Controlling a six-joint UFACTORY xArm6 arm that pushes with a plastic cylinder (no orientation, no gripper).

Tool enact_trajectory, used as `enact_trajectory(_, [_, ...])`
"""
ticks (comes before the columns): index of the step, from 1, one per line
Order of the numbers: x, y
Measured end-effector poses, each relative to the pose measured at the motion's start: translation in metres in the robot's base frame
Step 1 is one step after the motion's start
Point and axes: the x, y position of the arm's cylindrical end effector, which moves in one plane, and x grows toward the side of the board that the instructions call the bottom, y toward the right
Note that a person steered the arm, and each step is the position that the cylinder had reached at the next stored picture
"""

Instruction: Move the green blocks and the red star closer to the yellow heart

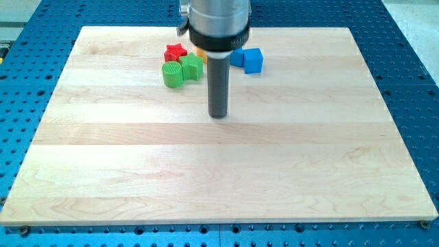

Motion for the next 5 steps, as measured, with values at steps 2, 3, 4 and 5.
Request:
enact_trajectory(2, [-0.031, -0.105])
enact_trajectory(3, [-0.058, -0.122])
enact_trajectory(4, [-0.055, -0.112])
enact_trajectory(5, [-0.010, -0.092])
